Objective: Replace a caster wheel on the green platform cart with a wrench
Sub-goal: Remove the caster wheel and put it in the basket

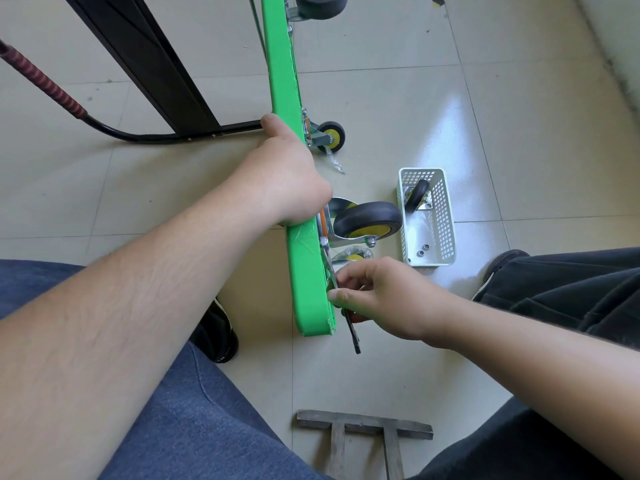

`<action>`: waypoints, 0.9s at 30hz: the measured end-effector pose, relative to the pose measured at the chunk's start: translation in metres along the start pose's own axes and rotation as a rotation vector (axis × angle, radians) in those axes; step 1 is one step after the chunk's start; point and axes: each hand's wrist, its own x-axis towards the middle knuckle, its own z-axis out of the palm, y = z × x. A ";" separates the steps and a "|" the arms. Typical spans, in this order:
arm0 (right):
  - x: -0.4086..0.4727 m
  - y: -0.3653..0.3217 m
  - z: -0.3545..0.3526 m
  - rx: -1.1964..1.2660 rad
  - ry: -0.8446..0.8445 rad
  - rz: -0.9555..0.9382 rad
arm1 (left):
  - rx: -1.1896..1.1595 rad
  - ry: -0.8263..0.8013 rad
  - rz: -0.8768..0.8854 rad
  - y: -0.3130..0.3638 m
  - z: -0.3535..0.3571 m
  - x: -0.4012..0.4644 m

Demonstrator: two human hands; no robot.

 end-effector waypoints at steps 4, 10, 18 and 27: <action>-0.006 0.002 0.000 0.061 -0.059 0.072 | -0.021 0.006 -0.004 -0.001 0.000 0.000; -0.022 -0.008 -0.004 0.214 -0.109 0.154 | -0.050 0.019 -0.022 -0.001 -0.001 -0.001; -0.039 -0.028 -0.009 0.374 -0.159 0.180 | -0.058 0.027 -0.022 0.000 0.000 -0.001; -0.032 -0.038 -0.014 0.463 -0.157 0.192 | -0.047 0.035 -0.023 0.001 -0.002 -0.002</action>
